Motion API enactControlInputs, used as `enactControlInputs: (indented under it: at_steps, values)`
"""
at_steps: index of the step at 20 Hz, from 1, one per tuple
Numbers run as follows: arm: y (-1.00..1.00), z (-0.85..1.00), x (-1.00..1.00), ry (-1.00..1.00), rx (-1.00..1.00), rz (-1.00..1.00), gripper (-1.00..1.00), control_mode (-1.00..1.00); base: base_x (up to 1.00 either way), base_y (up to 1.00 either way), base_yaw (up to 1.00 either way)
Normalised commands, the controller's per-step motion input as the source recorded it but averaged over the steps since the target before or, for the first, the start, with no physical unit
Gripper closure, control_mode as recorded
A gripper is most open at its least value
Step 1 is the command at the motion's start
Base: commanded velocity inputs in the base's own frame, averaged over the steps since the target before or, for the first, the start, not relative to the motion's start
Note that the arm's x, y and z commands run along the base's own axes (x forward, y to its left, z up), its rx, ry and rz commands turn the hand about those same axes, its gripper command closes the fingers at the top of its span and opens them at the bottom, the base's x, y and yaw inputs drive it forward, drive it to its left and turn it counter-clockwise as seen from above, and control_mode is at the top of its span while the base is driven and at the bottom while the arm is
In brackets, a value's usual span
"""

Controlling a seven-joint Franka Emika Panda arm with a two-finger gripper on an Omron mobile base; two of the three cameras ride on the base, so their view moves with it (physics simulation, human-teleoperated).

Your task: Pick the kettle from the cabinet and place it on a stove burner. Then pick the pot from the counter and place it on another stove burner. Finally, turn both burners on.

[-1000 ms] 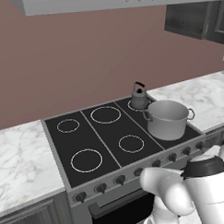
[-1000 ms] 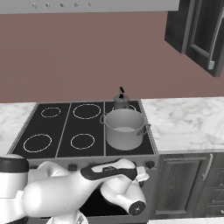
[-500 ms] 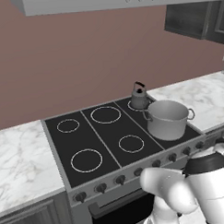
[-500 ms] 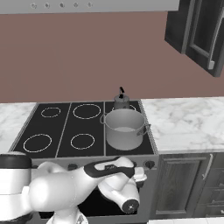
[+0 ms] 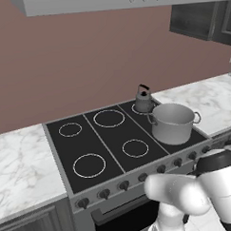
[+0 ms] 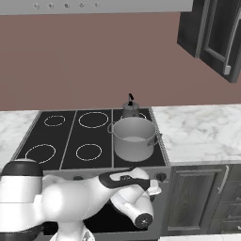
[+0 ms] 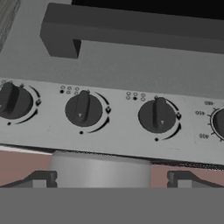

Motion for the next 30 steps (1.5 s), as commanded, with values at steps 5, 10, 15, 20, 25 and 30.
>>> enactControlInputs:
  at_steps: [5,10,15,20,25,30]
  values:
    - [0.0,-0.09,0.2,0.0,0.0,0.0,-1.0,-1.0,0.0,0.0,0.0]
    - [0.0,-0.2,0.11,0.0,0.0,0.0,-1.0,-1.0,0.0,0.0,0.0]
    - [-0.04,-0.21,0.1,0.0,0.0,0.0,-1.0,-1.0,0.0,0.0,0.0]
    - [-0.16,-0.14,0.07,0.0,0.0,0.0,-1.0,-1.0,0.0,0.0,0.0]
    - [-0.1,-0.03,0.07,-0.01,0.0,0.0,-1.0,-1.0,0.0,0.0,0.0]
    - [0.0,0.0,0.19,0.0,0.0,0.0,-1.0,-1.0,0.0,0.0,0.0]
